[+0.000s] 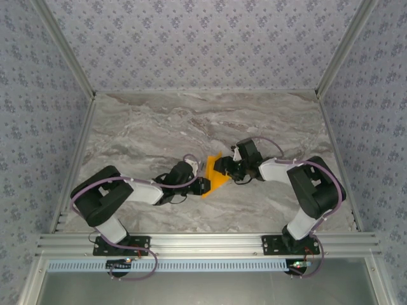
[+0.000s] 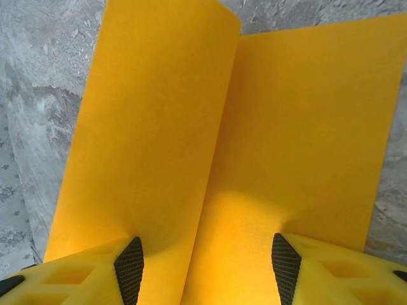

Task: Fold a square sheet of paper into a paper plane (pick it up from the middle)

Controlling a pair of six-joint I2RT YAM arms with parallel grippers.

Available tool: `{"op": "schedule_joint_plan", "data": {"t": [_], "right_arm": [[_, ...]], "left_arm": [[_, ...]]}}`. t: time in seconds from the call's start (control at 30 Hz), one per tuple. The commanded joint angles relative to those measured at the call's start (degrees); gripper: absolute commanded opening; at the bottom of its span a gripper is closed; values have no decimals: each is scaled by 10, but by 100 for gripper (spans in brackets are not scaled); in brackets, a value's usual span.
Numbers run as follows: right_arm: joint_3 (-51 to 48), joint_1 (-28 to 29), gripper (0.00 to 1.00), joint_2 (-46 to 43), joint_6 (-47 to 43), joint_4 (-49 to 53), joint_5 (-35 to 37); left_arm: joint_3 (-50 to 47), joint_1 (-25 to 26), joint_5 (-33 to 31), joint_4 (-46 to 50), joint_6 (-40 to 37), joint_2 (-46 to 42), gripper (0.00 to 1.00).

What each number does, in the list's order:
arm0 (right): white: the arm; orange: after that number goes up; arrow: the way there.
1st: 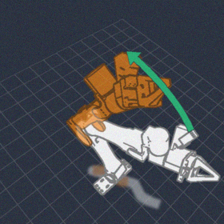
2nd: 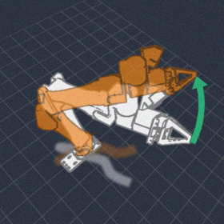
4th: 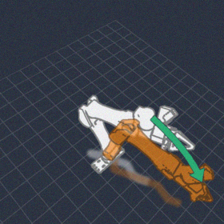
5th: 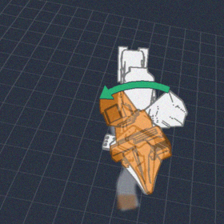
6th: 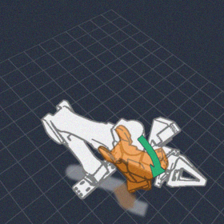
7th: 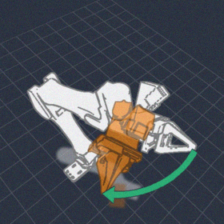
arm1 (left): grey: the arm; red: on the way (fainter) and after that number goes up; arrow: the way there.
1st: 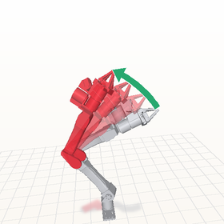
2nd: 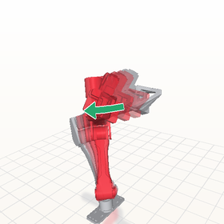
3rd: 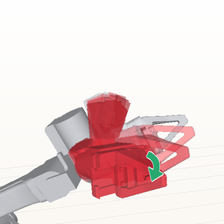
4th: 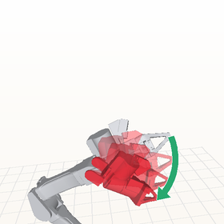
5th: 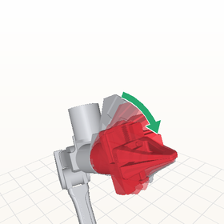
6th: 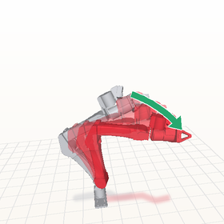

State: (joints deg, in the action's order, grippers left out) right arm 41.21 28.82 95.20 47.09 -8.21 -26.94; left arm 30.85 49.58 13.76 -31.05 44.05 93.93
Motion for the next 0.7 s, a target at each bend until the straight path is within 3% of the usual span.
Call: {"op": "schedule_joint_plan", "data": {"t": [0.0, 0.27, 0.67], "right_arm": [[15, 10, 61, 22, -7, 51, 39], [33, 24, 61, 40, 4, 106, 91], [61, 35, 64, 72, 31, 175, 127]], "left_arm": [[17, -8, 6, 13, -3, -22, 21], [8, -29, -9, 58, 26, -71, 38], [18, -31, 22, 38, 44, -83, 36]]}}
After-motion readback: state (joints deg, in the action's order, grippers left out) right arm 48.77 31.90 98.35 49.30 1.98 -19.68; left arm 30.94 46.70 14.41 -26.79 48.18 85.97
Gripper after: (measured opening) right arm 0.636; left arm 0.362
